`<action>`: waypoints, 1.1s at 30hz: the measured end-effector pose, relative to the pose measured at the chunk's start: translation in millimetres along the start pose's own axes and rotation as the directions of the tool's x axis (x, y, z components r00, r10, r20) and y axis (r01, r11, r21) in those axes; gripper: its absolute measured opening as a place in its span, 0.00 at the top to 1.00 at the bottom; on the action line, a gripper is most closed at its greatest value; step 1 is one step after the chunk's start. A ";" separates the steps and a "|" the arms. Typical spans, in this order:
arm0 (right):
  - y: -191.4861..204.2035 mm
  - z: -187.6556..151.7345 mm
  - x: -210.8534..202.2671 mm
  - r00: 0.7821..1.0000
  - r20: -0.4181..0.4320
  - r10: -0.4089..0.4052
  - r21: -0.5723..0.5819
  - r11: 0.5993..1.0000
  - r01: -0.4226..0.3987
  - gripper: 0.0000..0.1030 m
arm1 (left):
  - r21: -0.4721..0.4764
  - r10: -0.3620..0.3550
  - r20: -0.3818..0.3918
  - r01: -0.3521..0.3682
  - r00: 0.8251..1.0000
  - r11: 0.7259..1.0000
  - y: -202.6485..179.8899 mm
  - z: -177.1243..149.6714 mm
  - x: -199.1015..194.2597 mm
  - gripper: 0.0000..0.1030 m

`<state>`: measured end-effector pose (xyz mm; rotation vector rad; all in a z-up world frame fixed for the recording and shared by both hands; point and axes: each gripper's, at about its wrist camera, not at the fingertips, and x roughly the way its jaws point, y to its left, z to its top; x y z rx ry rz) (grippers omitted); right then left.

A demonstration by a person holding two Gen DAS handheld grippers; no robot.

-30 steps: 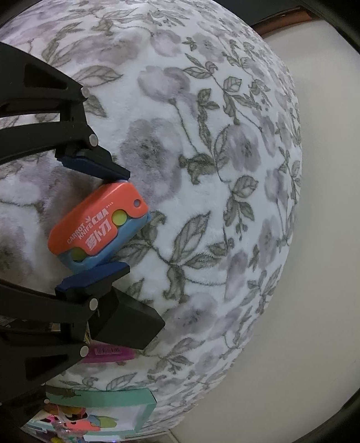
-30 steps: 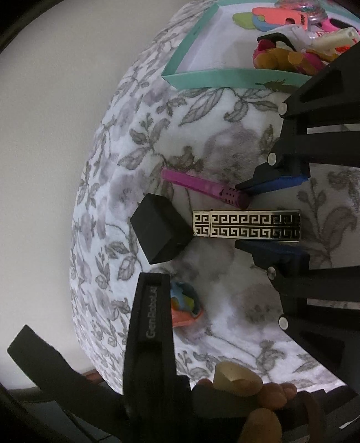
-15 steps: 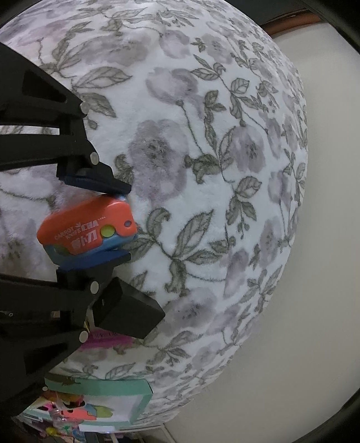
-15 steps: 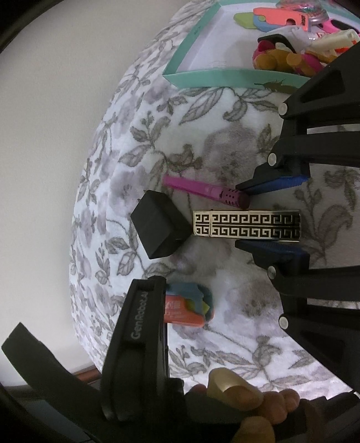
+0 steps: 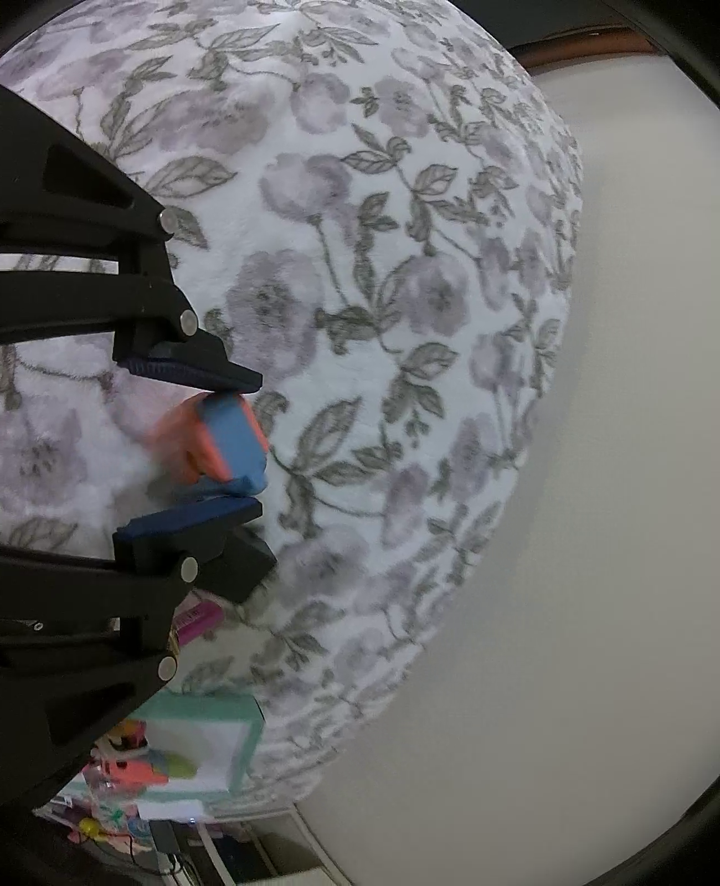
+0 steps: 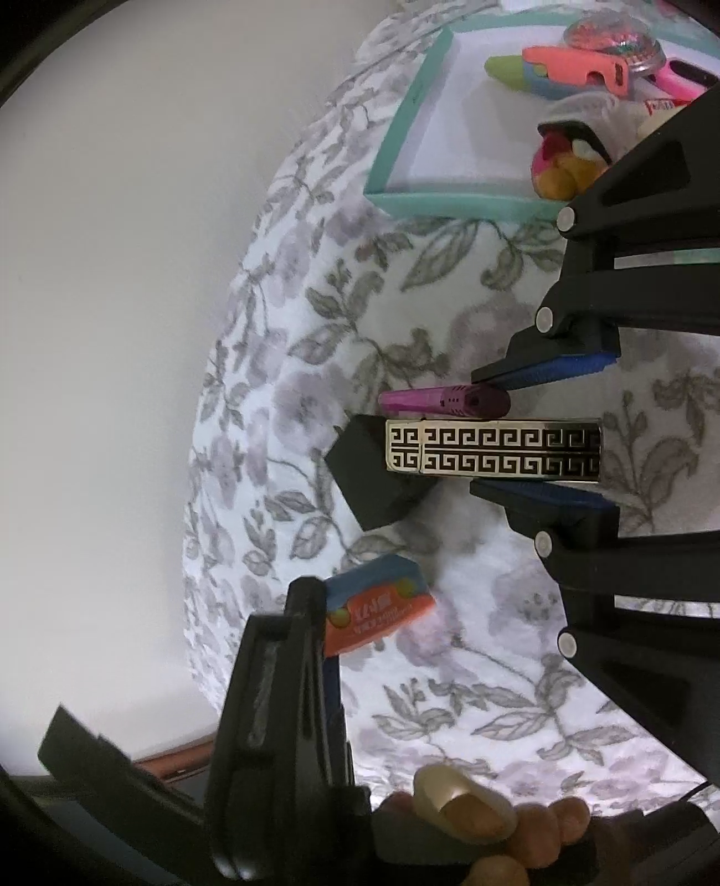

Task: Organize rigid objects
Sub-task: 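Carry the orange card toy and gold box over the tray with both tools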

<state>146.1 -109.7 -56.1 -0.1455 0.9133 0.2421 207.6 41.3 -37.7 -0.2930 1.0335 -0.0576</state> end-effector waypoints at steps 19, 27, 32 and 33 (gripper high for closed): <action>-82.1 15.5 -48.8 0.994 0.094 -0.049 0.190 0.981 0.031 0.67 | 0.138 -0.214 0.153 0.193 0.965 0.971 -68.2 3.9 -82.0 0.62; -146.0 5.3 -77.4 0.986 0.097 -0.134 0.298 0.949 0.099 0.67 | 0.313 -0.319 0.160 0.258 0.934 0.914 -139.1 -22.9 -98.9 0.62; -179.6 -5.2 -86.6 0.982 0.066 -0.175 0.353 0.925 0.141 0.67 | 0.381 -0.356 0.109 0.292 0.928 0.877 -173.2 -42.4 -85.8 0.62; -186.0 -7.6 -88.3 0.981 0.059 -0.183 0.361 0.920 0.150 0.67 | 0.388 -0.362 0.097 0.300 0.927 0.872 -177.6 -46.0 -82.4 0.62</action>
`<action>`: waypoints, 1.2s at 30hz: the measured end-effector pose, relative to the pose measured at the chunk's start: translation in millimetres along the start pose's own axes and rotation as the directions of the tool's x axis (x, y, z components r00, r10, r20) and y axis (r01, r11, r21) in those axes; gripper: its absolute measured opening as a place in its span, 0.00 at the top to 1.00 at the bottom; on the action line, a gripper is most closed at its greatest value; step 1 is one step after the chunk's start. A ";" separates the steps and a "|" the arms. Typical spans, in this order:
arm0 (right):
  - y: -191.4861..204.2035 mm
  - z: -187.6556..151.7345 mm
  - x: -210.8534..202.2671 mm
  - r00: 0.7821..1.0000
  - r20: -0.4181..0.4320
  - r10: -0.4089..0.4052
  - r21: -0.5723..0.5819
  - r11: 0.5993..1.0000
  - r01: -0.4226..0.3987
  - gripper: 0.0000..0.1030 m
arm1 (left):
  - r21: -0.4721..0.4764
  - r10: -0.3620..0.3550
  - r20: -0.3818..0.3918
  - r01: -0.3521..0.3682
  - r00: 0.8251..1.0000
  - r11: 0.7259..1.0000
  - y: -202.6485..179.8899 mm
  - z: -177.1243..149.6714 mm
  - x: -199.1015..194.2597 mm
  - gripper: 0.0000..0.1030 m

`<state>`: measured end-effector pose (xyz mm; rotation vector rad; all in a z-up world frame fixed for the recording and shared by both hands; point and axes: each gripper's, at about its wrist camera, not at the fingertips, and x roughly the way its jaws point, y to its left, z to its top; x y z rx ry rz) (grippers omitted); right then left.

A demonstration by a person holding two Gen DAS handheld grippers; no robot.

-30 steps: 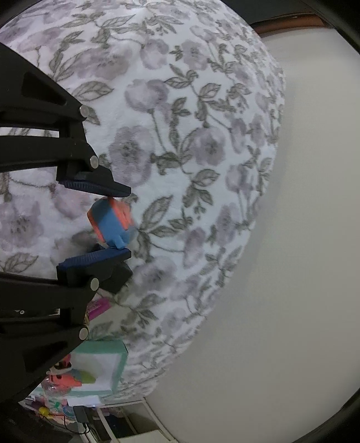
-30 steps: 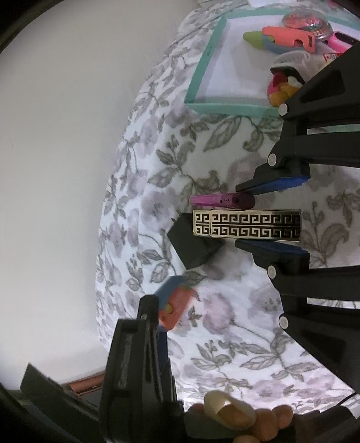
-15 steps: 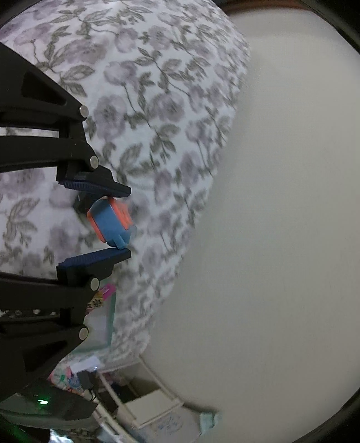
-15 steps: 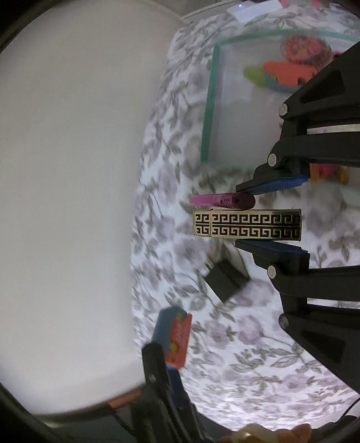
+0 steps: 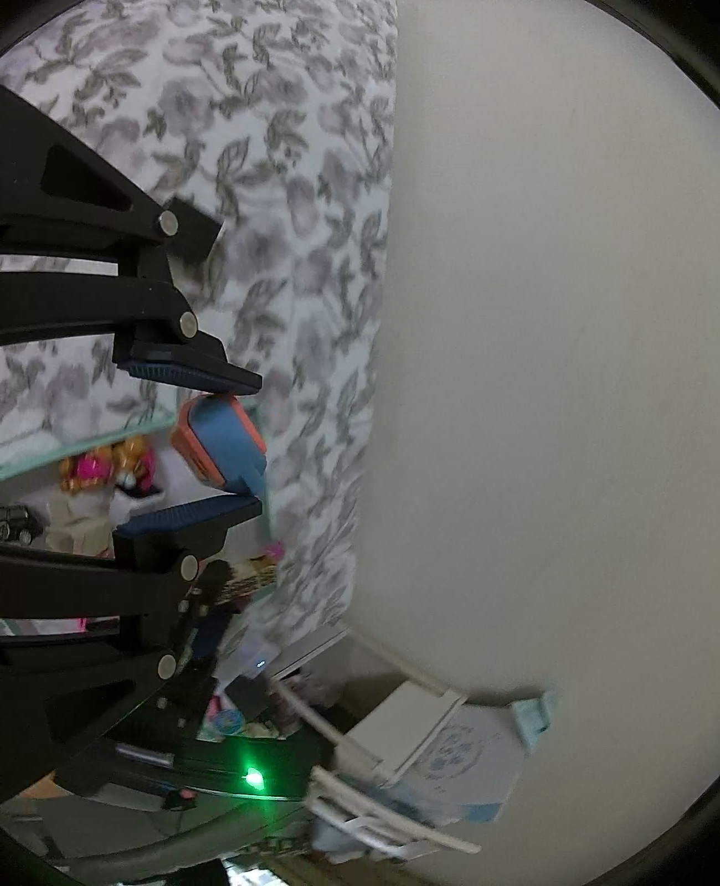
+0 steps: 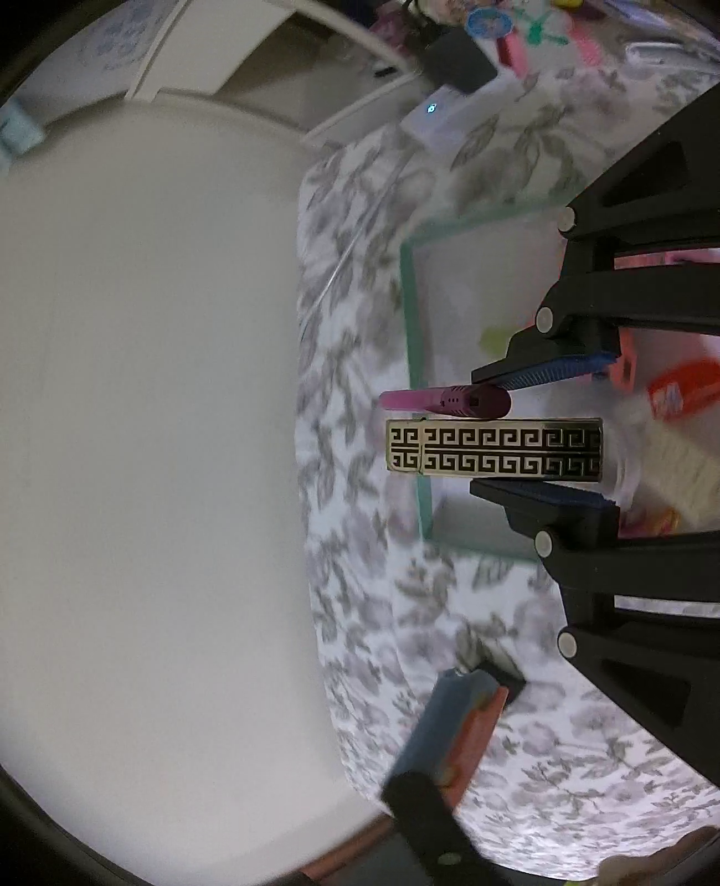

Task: Organize rigid objects
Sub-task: 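Carry the orange card toy and gold box over the tray with both tools, then open both tools to drop the held objects into the tray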

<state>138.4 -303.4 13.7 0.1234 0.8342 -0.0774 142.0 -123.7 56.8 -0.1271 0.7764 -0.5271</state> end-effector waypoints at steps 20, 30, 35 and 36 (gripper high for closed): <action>-71.3 -10.5 9.7 0.993 -0.079 -0.093 0.099 0.990 0.101 0.67 | 0.067 -0.134 -0.143 0.145 0.981 0.987 -58.8 -29.2 40.2 0.62; -77.0 -25.6 34.7 0.982 -0.157 -0.104 0.100 0.988 0.120 0.67 | -0.022 -0.186 -0.256 0.187 0.948 0.982 -55.3 -50.6 75.5 0.63; -76.8 -26.2 36.7 0.981 -0.157 -0.115 0.089 0.988 0.130 0.68 | -0.052 -0.176 -0.266 0.168 0.948 0.984 -48.3 -56.1 84.7 0.62; -76.6 -25.9 36.2 0.982 -0.154 -0.111 0.093 0.988 0.126 0.68 | -0.056 -0.175 -0.262 0.166 0.949 0.984 -47.0 -56.0 84.6 0.62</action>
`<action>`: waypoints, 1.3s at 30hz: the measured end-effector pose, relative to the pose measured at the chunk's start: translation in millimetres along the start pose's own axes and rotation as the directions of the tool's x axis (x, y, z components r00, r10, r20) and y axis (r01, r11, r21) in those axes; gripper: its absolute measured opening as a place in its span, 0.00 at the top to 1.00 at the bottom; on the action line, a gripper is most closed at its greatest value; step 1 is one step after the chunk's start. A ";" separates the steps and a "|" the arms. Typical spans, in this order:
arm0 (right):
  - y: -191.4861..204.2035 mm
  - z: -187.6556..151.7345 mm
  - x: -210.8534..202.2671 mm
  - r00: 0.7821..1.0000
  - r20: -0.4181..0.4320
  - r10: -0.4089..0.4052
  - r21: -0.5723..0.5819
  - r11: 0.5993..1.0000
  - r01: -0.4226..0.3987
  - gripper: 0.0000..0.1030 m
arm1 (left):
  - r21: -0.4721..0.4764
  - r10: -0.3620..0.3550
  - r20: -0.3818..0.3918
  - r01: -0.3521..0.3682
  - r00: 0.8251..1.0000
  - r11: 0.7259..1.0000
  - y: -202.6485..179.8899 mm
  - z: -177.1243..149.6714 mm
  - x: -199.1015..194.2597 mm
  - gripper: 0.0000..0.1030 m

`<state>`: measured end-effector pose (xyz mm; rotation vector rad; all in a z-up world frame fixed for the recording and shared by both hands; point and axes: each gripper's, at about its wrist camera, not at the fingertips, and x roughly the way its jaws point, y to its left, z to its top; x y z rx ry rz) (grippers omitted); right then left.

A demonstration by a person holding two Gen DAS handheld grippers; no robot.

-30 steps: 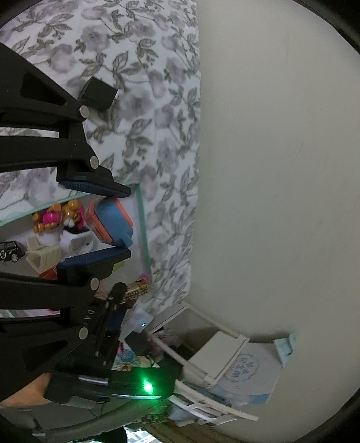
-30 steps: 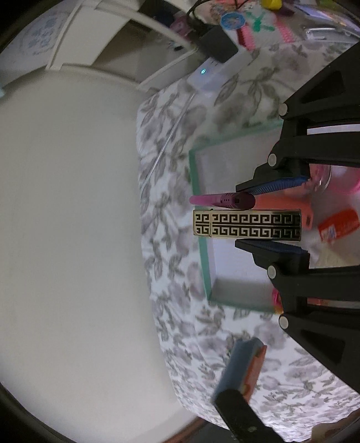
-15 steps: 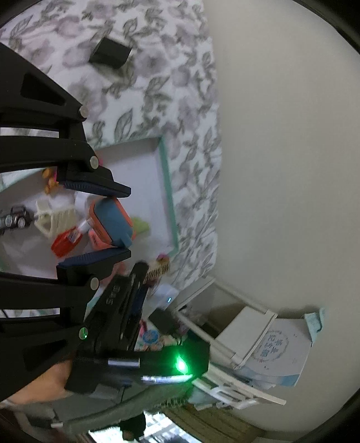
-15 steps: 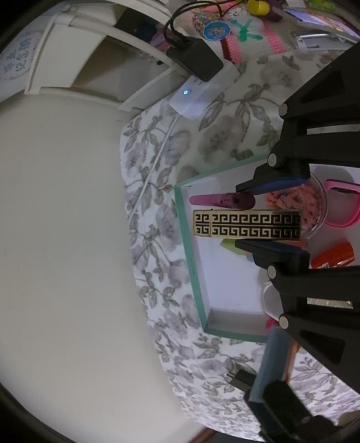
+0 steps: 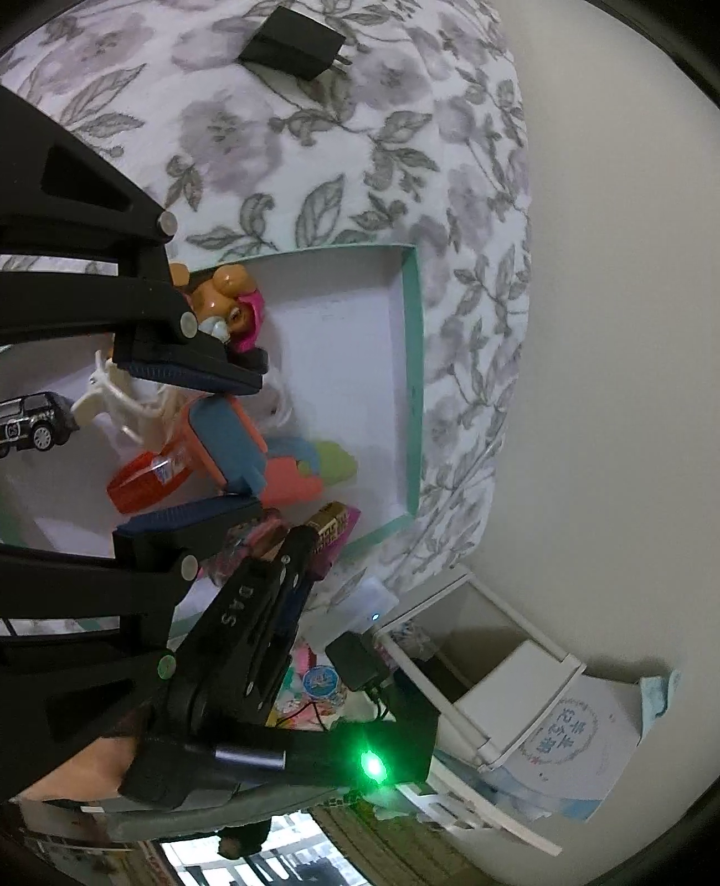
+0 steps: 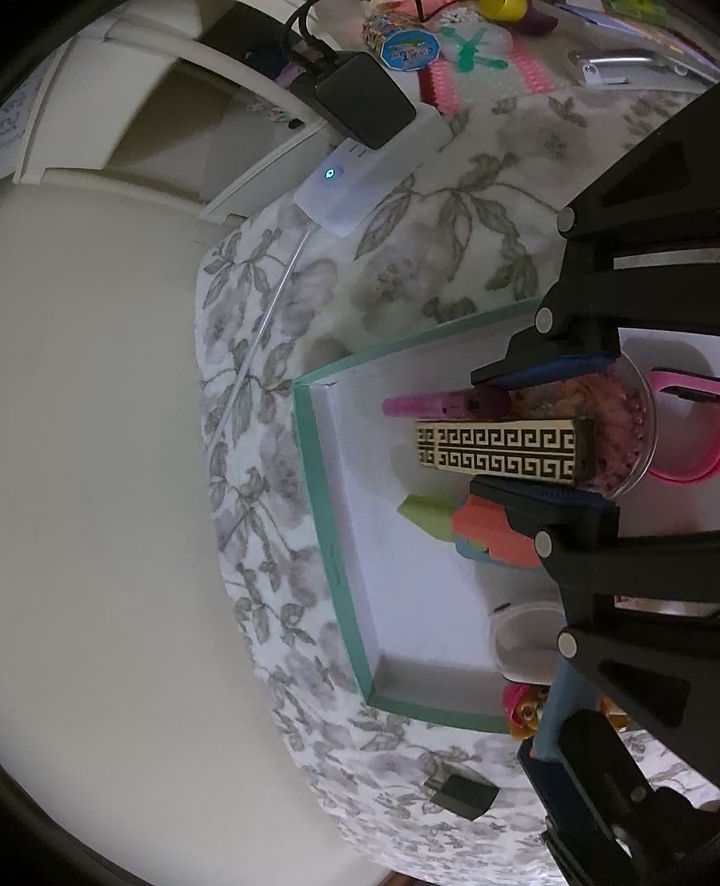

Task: Organize rigid objects
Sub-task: 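Open both tools to drop the held objects into the tray, then move the left tool to the black charger and grasp it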

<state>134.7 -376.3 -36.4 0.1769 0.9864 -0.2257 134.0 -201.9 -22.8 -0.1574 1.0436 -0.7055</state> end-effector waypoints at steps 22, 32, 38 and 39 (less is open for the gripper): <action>19.1 8.0 -14.3 0.999 0.031 -0.026 -0.047 0.999 0.027 0.29 | -0.111 0.186 0.070 -0.178 0.980 0.978 43.9 16.4 -29.0 0.45; 41.2 7.5 -17.3 0.998 0.064 0.005 -0.098 0.995 0.001 0.13 | -0.208 0.374 0.071 -0.353 0.924 0.912 88.5 20.1 -41.3 0.35; 51.9 5.3 -15.5 0.997 0.071 0.007 -0.127 0.992 0.002 0.04 | -0.256 0.415 0.060 -0.388 0.908 0.885 109.6 18.3 -45.3 0.23; 53.6 4.8 -15.1 0.997 0.072 0.008 -0.131 0.991 0.002 0.03 | -0.264 0.418 0.060 -0.389 0.907 0.883 112.3 18.2 -46.5 0.23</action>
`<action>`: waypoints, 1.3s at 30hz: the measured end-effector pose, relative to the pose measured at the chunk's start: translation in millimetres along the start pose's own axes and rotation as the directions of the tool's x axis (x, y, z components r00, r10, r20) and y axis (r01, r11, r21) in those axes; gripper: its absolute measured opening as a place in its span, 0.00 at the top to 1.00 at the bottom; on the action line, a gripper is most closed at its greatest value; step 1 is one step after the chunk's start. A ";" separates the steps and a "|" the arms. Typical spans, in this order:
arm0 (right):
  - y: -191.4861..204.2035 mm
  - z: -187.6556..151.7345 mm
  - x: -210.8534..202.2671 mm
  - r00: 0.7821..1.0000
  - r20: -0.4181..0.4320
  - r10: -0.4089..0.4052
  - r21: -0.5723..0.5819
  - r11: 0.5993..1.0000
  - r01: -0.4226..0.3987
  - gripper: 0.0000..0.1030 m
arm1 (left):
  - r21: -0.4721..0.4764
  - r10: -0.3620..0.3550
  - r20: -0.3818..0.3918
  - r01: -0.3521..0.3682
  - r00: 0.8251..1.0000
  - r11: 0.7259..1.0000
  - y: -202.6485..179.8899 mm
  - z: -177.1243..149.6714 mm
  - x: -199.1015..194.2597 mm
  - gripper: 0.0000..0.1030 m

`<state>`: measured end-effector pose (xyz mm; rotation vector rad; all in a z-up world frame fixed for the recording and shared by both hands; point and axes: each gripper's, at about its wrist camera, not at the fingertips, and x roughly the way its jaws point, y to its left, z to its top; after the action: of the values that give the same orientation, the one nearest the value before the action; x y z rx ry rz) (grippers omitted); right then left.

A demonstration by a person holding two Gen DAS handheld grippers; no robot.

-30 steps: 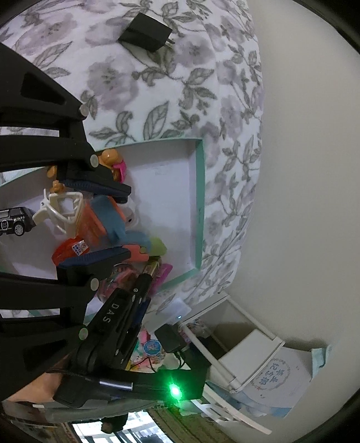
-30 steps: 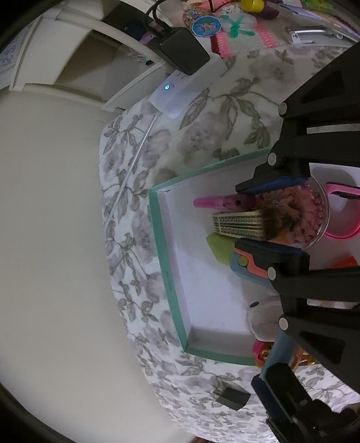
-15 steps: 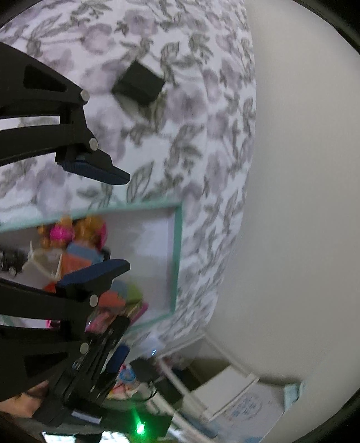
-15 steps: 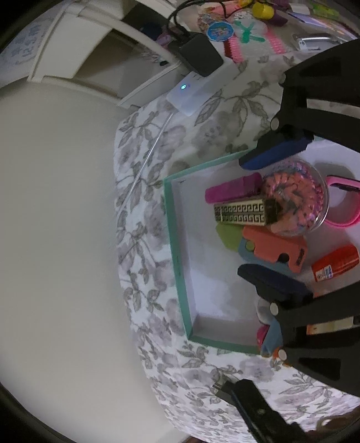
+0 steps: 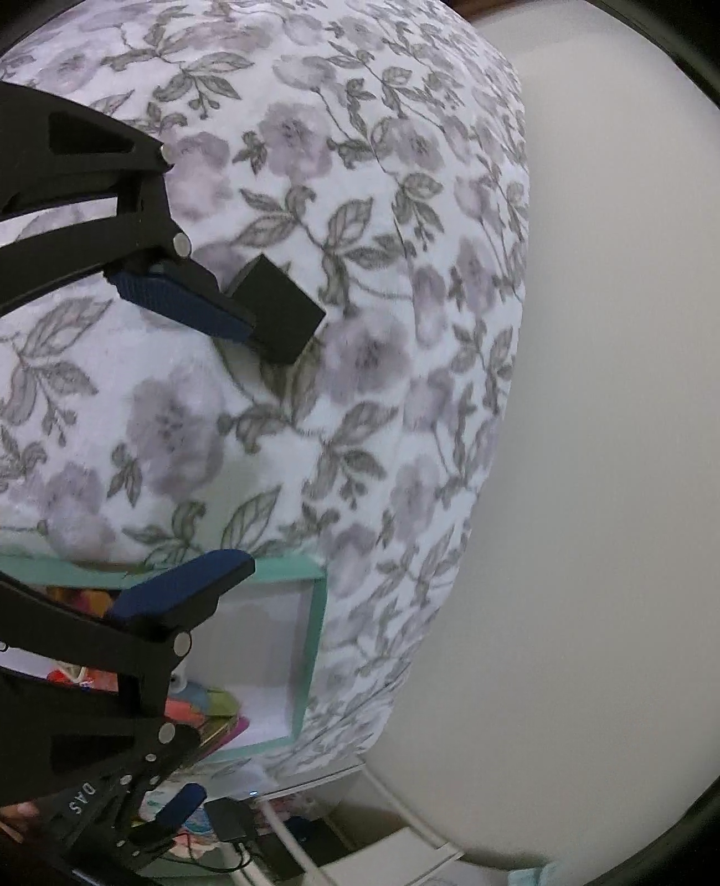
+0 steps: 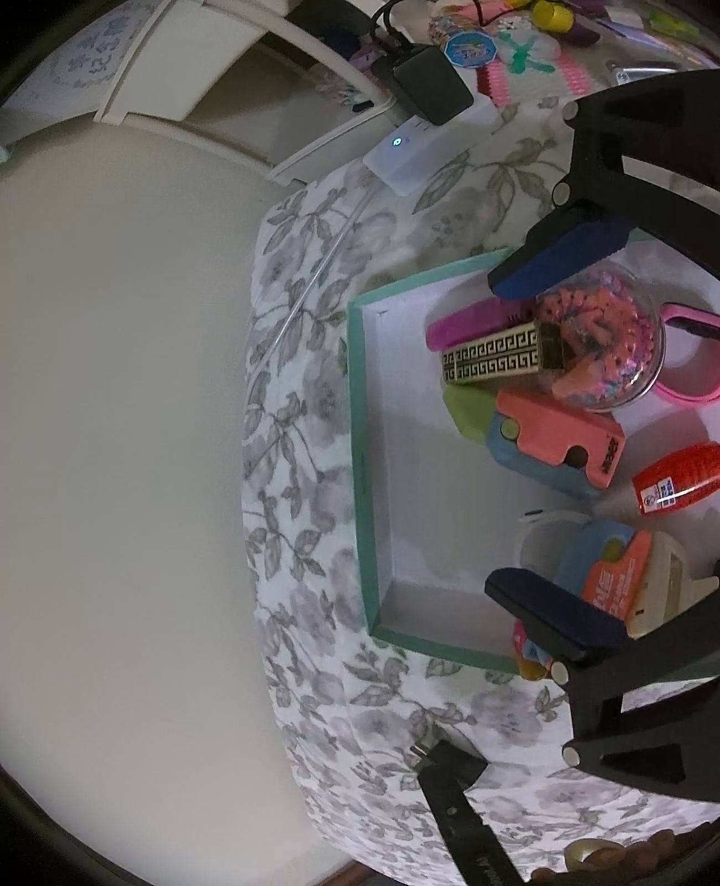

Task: Organize rigid objects
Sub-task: 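Move the left tool to the black charger and grasp it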

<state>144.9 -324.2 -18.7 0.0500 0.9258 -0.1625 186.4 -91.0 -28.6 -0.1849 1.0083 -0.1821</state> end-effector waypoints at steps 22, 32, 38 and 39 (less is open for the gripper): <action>56.8 -7.2 4.8 0.998 0.004 0.069 -0.114 0.991 -0.069 0.00 | -0.122 0.121 0.070 -0.112 0.990 0.986 67.6 13.4 -0.1 0.03; 90.2 -13.1 6.3 0.992 0.004 0.126 -0.160 0.979 -0.123 0.00 | -0.253 0.081 -0.005 -0.080 0.997 0.964 120.7 14.1 7.8 0.03; 109.0 -17.8 5.9 0.990 0.009 0.141 -0.203 0.970 -0.136 0.00 | -0.307 0.102 -0.015 -0.102 0.995 0.946 154.5 15.8 -0.6 0.03; 110.7 -18.0 5.5 0.990 0.011 0.143 -0.205 0.969 -0.137 0.00 | -0.313 0.108 -0.018 -0.108 0.994 0.944 159.2 16.3 -1.8 0.03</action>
<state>151.8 -213.6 -36.8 -0.0765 0.9055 0.0634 209.8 64.9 -56.3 -0.4184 1.0412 0.0805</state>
